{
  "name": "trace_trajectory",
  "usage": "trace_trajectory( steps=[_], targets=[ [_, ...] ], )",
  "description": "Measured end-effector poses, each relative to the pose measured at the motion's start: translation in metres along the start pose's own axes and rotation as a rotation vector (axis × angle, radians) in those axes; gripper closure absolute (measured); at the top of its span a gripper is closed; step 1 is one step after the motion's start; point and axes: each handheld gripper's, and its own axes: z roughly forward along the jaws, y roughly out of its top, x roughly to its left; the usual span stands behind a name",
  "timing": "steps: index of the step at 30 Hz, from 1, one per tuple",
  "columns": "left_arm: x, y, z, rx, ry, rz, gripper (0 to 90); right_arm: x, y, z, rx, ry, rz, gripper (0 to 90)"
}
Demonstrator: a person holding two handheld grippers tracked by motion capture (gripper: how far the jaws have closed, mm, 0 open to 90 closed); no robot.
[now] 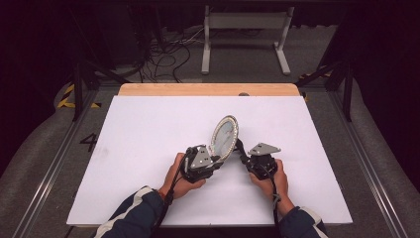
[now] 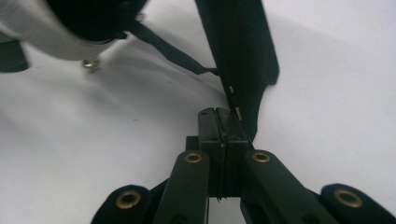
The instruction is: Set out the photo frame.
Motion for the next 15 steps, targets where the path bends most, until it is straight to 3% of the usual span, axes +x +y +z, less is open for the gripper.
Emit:
trace_trajectory(
  steps=[8, 15],
  targets=[
    [0.0015, 0.0000, 0.0020, -0.010, -0.001, -0.009, 75.5, -0.0033, 0.0019, 0.0067, -0.002, -0.004, -0.017, 90.0],
    [0.0004, 0.0001, -0.0048, -0.016, -0.008, 0.026, 69.1, -0.0030, 0.0014, 0.0056, -0.006, 0.009, -0.010, 86.1]
  ],
)
